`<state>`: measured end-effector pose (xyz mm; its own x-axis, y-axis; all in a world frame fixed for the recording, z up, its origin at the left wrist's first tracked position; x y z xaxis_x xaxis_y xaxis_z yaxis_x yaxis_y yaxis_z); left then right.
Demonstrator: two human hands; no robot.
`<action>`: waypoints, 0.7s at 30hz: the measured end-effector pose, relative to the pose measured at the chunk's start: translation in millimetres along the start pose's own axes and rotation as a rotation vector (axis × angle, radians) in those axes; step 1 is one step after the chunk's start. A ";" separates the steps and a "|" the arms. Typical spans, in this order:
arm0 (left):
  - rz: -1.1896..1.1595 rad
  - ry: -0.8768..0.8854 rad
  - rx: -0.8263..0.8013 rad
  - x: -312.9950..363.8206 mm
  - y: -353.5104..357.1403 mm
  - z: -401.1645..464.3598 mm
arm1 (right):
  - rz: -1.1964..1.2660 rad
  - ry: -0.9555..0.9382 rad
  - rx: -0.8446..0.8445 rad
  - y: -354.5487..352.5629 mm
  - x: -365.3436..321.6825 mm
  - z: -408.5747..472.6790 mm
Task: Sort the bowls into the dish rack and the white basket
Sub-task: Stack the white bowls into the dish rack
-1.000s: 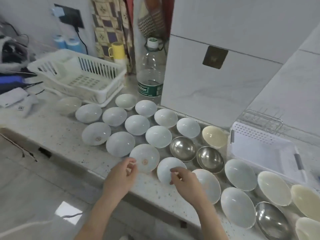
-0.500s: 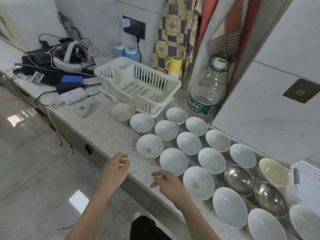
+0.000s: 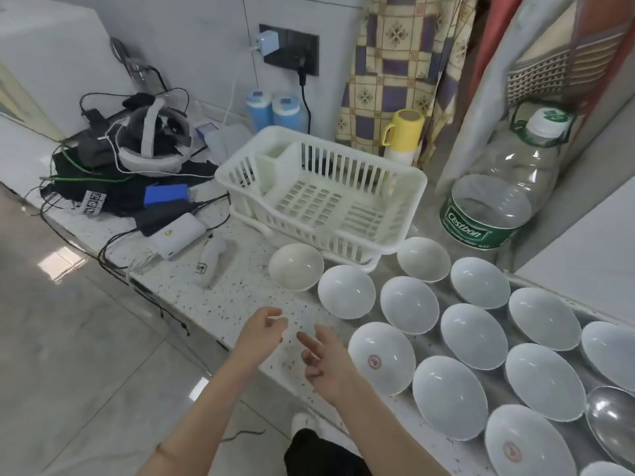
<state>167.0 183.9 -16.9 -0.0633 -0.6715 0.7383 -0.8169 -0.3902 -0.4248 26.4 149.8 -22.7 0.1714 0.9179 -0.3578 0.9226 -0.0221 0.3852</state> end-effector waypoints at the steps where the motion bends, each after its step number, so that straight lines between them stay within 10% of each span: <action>1: -0.010 -0.032 -0.020 2.8 -3.1 9.7 | 0.055 0.013 0.017 5.8 -2.5 6.9; 8: -0.257 -0.264 -0.133 18.1 -6.2 57.4 | 0.208 -0.042 0.162 16.8 -18.8 37.1; 21: -0.341 -0.158 -0.332 31.2 -13.3 100.1 | 0.489 -0.222 0.379 30.0 -24.4 43.1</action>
<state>233.2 105.1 -40.7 0.3059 -0.6382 0.7065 -0.9160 -0.3996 0.0357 64.7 109.7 -39.1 0.6315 0.6640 -0.4005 0.7712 -0.5913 0.2359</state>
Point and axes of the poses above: each hand's wrist, its own z-axis towards the middle knuckle, its own y-axis out of the palm, x = y × z, the point moved 3 cm from there along z, towards the middle knuckle, and after that the axes turned 2 degrees about x, right-handed, at the moved point
